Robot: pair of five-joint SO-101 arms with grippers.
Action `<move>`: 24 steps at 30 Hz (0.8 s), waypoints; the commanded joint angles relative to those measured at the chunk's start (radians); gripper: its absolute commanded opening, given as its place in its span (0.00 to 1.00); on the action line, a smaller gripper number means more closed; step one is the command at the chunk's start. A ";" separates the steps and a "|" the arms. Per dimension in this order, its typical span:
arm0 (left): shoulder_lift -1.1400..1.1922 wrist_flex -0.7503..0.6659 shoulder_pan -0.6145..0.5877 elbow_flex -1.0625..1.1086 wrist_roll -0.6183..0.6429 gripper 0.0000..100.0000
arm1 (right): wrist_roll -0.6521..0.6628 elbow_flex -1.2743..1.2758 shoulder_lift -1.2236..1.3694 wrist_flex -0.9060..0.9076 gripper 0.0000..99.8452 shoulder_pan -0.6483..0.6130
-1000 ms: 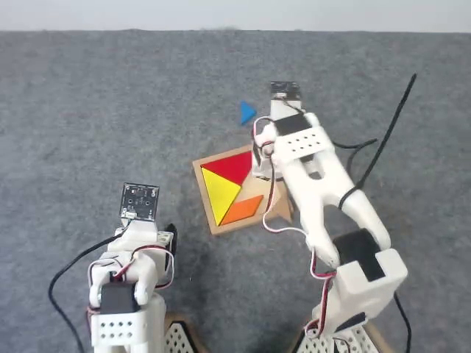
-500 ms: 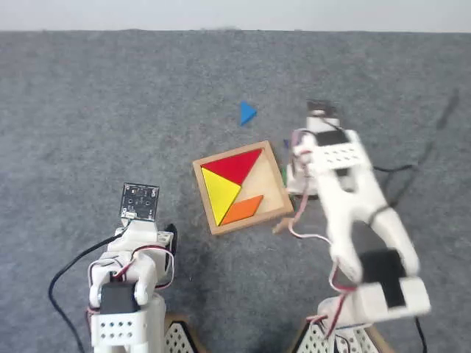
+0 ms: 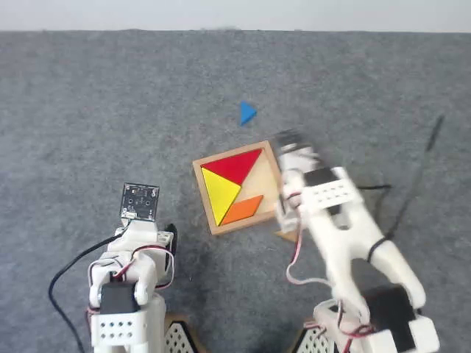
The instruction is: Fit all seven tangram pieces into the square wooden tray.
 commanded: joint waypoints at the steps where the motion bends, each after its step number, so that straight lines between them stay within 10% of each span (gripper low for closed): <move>1: -0.028 0.009 0.002 -0.008 -0.006 0.15 | 0.431 -0.003 -0.048 0.067 0.03 -0.091; 13: -0.028 0.009 0.002 -0.008 -0.006 0.15 | 0.891 0.002 -0.041 0.099 0.15 -0.048; 24: -0.028 0.009 0.002 -0.008 -0.006 0.15 | 1.051 0.075 -0.036 0.016 0.19 0.007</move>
